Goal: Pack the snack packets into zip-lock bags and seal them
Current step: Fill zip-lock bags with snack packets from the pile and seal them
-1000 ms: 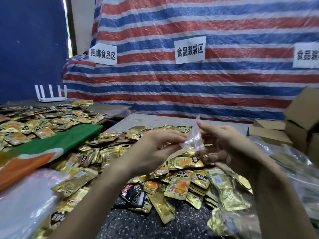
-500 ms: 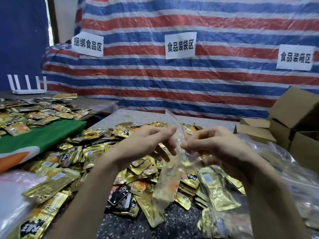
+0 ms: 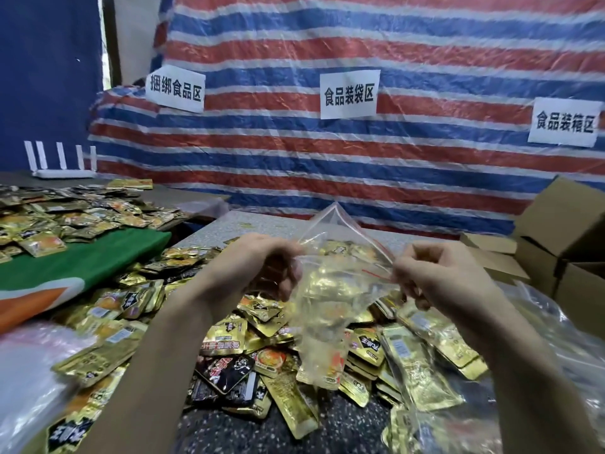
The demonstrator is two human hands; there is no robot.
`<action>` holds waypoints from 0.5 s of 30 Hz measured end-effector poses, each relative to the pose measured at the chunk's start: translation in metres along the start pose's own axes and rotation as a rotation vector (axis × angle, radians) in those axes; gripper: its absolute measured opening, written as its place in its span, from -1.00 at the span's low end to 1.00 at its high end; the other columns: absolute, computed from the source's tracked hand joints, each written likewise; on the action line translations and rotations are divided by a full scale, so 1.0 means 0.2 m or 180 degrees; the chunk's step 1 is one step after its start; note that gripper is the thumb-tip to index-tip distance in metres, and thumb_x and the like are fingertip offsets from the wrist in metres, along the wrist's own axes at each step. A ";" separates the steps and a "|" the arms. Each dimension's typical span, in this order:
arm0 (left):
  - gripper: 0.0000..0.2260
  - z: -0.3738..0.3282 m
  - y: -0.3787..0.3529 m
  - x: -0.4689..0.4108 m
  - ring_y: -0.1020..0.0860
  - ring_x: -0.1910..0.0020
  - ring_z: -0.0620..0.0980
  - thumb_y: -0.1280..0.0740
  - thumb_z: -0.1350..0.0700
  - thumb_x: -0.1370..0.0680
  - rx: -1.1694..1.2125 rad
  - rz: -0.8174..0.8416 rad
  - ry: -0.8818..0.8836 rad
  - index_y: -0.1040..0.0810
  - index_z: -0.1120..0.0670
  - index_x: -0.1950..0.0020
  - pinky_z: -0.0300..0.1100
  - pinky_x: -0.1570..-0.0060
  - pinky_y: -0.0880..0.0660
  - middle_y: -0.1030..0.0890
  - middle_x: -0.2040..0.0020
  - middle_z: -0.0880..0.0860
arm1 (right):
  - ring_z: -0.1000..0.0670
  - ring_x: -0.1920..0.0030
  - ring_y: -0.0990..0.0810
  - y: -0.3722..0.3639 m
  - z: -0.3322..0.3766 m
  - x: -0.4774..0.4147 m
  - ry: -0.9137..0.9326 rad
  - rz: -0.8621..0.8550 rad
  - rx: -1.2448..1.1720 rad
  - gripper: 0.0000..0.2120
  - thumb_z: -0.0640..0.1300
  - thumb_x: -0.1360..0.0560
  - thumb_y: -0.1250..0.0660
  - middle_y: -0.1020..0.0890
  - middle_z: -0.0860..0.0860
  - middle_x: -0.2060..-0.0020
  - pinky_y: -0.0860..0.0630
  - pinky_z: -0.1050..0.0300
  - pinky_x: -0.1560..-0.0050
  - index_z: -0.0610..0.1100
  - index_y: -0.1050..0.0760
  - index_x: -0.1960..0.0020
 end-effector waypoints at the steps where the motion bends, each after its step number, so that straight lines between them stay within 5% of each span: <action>1: -0.71 0.00 -0.01 0.00 -0.49 0.45 -0.01 -0.34 -0.03 -0.45 0.0093 -0.0004 -0.0004 -0.58 0.08 0.43 -0.21 0.37 -0.47 -0.52 0.45 0.07 | 0.00 0.34 -0.42 0.00 0.01 0.01 0.0326 0.0013 0.0138 -0.77 -0.41 -0.38 -0.36 -0.47 -0.08 0.40 -0.37 0.19 0.39 -0.16 -0.42 0.33; 3: -0.68 0.00 -0.03 -0.01 -0.45 0.49 -0.04 -0.31 0.02 -0.51 0.0401 -0.0063 0.0050 -0.53 0.06 0.43 -0.20 0.39 -0.43 -0.46 0.46 0.06 | 0.06 0.22 -0.48 -0.01 0.04 0.02 0.1042 0.0139 0.0501 -0.76 -0.48 -0.33 -0.36 -0.55 -0.11 0.18 -0.45 0.17 0.26 -0.15 -0.49 0.24; 6: -0.82 0.01 -0.06 -0.03 -0.44 0.42 -0.06 -0.30 0.05 -0.53 0.1127 -0.0056 0.0290 -0.52 0.09 0.24 -0.23 0.30 -0.44 -0.47 0.35 0.05 | 0.17 0.19 -0.51 -0.02 0.06 0.05 0.1656 0.0610 0.0776 -0.70 -0.36 -0.37 -0.34 -0.58 0.16 -0.19 -0.45 0.31 0.26 -0.02 -0.67 0.07; 9: -0.76 0.04 -0.08 -0.06 -0.32 0.02 0.16 -0.30 0.05 -0.57 0.1641 -0.0017 0.0627 -0.43 0.14 -0.16 -0.01 -0.10 -0.32 -0.44 -0.02 0.16 | 0.02 0.12 -0.65 -0.03 0.07 0.07 0.1387 0.1004 0.1030 -0.80 0.07 -0.49 -0.30 -0.70 0.06 -0.03 -0.61 0.02 0.16 0.11 -0.69 0.02; 11: -0.77 0.05 -0.10 -0.08 -0.28 0.01 0.17 -0.29 0.05 -0.58 0.1902 0.0058 0.0689 -0.40 0.14 -0.14 -0.05 -0.11 -0.23 -0.40 -0.01 0.17 | 0.01 0.16 -0.66 -0.01 0.07 0.08 0.1113 0.1177 0.1177 -0.67 0.30 -0.48 -0.29 -0.72 0.08 0.12 -0.63 0.01 0.16 0.12 -0.70 0.03; 13: -0.81 0.05 -0.12 -0.08 -0.36 0.08 0.10 -0.27 0.05 -0.56 0.2088 0.0128 0.0690 -0.43 0.15 -0.05 -0.15 -0.06 -0.25 -0.42 0.09 0.18 | 0.14 0.22 -0.66 0.01 0.08 0.10 0.1027 0.1288 0.1083 -0.72 0.22 -0.48 -0.37 -0.71 0.19 0.18 -0.60 0.23 0.24 0.05 -0.70 0.05; 15: -0.75 0.07 -0.14 -0.08 -0.42 0.38 -0.06 -0.25 0.00 -0.58 0.2197 0.0134 0.0627 -0.46 0.11 0.23 -0.30 0.23 -0.38 -0.44 0.35 0.05 | 0.19 0.34 -0.62 0.03 0.07 0.10 0.1012 0.1221 0.1000 -0.78 0.08 -0.47 -0.35 -0.70 0.23 0.21 -0.52 0.33 0.35 -0.01 -0.68 0.05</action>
Point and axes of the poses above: each hand's wrist, its own x-axis away from the middle knuckle, its own y-axis out of the back of the hand, z = x × y, the point moved 1 cm from there along -x, towards the middle knuckle
